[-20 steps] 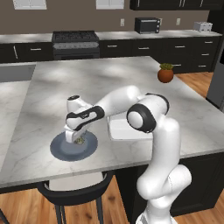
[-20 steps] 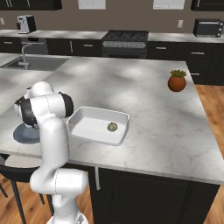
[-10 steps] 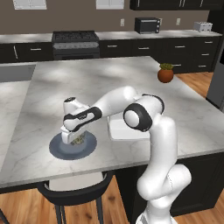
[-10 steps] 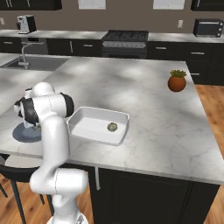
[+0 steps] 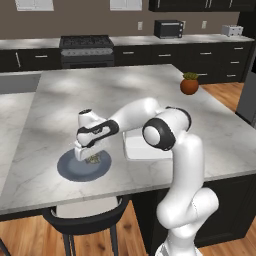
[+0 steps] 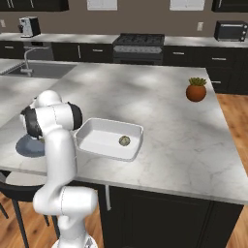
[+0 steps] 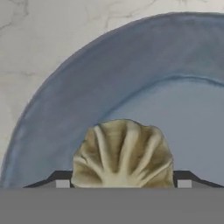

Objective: Place two dumplings into each of the tupperware containers and then place the containers in the fridge.

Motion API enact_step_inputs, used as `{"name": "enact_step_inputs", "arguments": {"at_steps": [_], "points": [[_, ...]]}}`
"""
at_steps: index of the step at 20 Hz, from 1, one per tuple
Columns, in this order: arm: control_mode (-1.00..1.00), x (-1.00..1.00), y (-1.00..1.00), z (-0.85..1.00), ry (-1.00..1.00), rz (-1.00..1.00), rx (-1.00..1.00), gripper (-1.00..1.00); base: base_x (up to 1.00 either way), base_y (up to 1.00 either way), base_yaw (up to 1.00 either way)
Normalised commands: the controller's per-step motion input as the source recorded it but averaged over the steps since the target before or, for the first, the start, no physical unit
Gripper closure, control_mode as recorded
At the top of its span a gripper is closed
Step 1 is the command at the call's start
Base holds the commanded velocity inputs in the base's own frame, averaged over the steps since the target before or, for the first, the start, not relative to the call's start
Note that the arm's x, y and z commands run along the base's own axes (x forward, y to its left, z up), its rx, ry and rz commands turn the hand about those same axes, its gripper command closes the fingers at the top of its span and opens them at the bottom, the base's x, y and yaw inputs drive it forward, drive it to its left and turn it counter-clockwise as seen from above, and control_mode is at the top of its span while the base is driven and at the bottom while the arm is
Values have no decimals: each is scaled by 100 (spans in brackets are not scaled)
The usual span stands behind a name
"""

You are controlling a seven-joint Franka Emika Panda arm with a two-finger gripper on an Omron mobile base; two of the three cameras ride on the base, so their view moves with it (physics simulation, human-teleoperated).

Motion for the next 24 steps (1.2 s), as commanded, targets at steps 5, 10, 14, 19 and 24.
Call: {"name": "enact_step_inputs", "arguments": {"at_steps": [5, 10, 14, 19, 24], "points": [[-100, -45, -43, 40, -9, -47, 7, 100, 0, 0, 0], [-100, -53, 0, 100, -42, -41, 14, 100, 0, 0, 0], [-100, -26, -48, 93, -33, -38, 9, 100, 0, 0, 0], [-100, 2, -96, 92, -7, -27, 1, 100, 0, 0, 0], [-100, 13, -100, 80, 1, -21, 0, 100, 0, 0, 0]]}}
